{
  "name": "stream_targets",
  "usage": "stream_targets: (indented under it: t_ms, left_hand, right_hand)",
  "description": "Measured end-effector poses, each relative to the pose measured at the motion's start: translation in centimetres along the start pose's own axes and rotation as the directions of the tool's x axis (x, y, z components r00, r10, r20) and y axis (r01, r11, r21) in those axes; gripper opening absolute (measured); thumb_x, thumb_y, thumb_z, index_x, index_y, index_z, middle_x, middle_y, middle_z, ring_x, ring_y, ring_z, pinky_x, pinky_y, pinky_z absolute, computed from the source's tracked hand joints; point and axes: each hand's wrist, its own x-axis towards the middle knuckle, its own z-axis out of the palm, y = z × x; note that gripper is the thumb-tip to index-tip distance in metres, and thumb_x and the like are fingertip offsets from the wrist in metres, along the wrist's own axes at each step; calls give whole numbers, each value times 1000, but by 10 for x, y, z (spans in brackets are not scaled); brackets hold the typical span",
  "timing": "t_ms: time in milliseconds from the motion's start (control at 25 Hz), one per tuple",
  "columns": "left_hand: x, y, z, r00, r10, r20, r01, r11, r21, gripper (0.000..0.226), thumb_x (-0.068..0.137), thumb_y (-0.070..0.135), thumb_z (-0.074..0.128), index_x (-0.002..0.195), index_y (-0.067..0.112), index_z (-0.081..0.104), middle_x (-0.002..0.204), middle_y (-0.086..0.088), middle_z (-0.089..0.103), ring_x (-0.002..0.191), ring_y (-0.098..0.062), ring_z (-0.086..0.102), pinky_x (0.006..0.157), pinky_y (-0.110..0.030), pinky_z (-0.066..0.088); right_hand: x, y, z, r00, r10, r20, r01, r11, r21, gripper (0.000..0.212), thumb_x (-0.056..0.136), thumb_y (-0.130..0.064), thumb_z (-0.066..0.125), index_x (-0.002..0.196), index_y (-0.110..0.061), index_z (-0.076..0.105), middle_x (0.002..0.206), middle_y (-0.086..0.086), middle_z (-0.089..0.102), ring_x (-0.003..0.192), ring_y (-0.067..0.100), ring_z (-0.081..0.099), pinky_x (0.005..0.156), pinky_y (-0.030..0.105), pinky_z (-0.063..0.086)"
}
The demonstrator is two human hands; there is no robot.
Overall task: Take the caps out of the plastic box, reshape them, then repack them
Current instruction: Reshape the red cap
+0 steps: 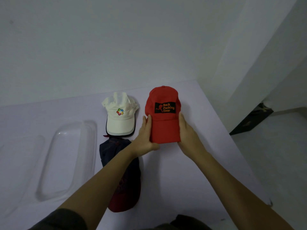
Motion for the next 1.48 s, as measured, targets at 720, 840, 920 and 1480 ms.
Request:
stream_targets:
  t_ms: [720,840,920,1480]
  left_hand:
    - [-3,13,53,830,34,-557,7,997,72,61,91,10,40,148,7,17,119,-19,61,96,-31,61,84,-43,50]
    - [-3,-8,55,919,54,-389,58,961,271,63,95,13,41,149,3,9,148,-21,32,127,-35,44,101,-46,41]
    - [-2,-20,59,953,58,-296,66,917,394,63,97,14,39,148,-1,5,152,-25,20,135,-37,33,104,-47,38]
    - [-42,-19,57,995,94,-22,-79,920,384,79,84,0,49,150,6,5,158,-13,4,146,-26,13,117,-32,21]
  right_hand:
    - [-4,-32,12,983,167,74,-183,917,356,68,96,-14,44,149,-24,3,141,10,46,118,25,53,95,27,41]
    - [-18,-8,25,992,103,78,-118,966,231,71,96,-14,44,150,-19,-2,151,13,27,130,24,41,107,35,37]
    - [-30,6,38,990,123,66,-132,976,174,71,95,-11,44,149,-14,-3,153,15,20,134,25,36,110,36,33]
    - [-64,67,83,980,34,195,-34,999,-4,87,80,7,53,144,-19,0,157,15,8,145,29,13,111,40,32]
